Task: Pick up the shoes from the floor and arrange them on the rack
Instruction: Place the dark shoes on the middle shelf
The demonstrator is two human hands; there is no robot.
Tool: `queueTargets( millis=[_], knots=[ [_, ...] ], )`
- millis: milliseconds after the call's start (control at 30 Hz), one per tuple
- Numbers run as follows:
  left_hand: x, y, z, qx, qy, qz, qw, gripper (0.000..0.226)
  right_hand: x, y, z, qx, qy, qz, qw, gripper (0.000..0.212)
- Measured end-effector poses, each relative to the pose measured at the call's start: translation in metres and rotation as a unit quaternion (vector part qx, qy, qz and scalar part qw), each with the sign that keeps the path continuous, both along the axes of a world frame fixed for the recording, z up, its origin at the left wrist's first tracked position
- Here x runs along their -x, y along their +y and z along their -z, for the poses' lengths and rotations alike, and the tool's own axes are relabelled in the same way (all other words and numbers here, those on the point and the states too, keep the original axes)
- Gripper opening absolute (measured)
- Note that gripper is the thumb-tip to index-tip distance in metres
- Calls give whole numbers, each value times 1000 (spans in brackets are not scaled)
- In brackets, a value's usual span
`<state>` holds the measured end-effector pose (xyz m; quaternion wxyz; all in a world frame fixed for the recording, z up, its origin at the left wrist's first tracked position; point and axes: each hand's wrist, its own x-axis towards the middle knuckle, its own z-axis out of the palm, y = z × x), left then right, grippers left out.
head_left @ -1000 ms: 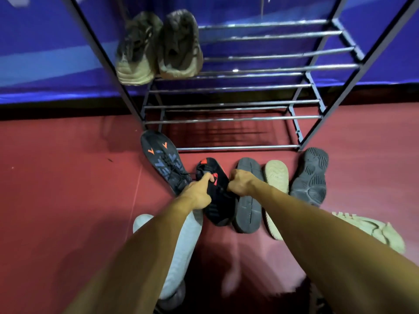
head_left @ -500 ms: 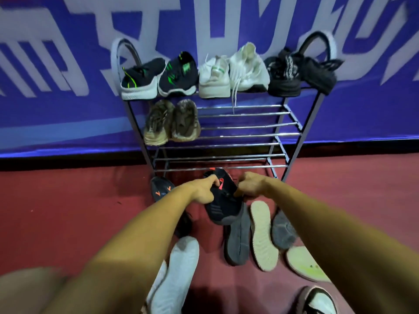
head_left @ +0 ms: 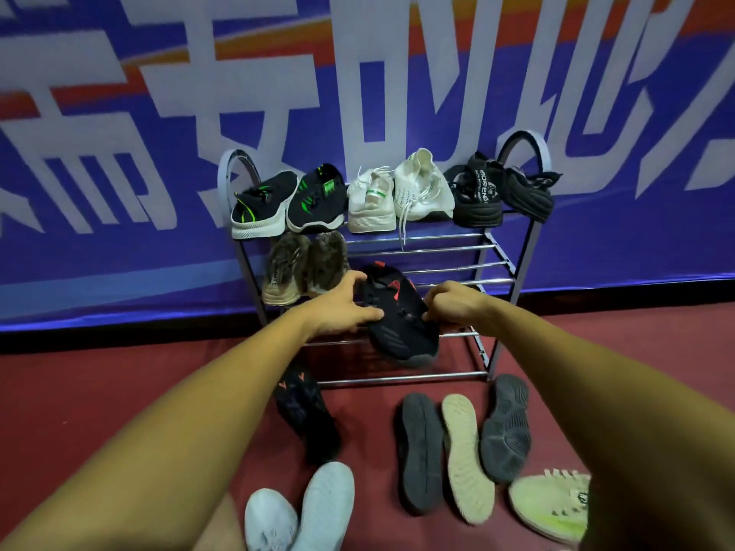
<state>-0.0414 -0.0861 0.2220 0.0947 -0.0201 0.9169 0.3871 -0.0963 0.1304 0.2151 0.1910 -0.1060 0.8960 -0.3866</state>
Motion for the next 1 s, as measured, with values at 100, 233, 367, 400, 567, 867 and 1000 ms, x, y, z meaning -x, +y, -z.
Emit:
queueTargets(
  millis=[100, 233, 367, 400, 567, 867, 1000],
  knots=[
    [-3, -6, 10, -89, -96, -56, 990, 68, 12, -3, 12, 26, 20, 40, 999, 6],
    [2, -7, 18, -163, -172, -27, 971, 53, 29, -13, 29, 57, 37, 75, 995, 11],
    [18, -1, 22, -182, -144, -69, 970, 44, 42, -19, 34, 66, 41, 94, 992, 8],
    [21, 1, 24, -178, -132, -77, 972, 41, 44, -21, 34, 72, 40, 89, 993, 6],
    [48, -2, 39, -169, -70, -160, 970, 51, 54, -37, 34, 270, -72, 112, 954, 25],
    [111, -13, 82, -141, -11, -278, 950, 64, 81, -70, 60, 152, -41, 143, 977, 39],
    [113, -10, 76, -158, 22, -275, 948, 48, 91, -74, 66, 193, -78, 133, 969, 49]
  ],
)
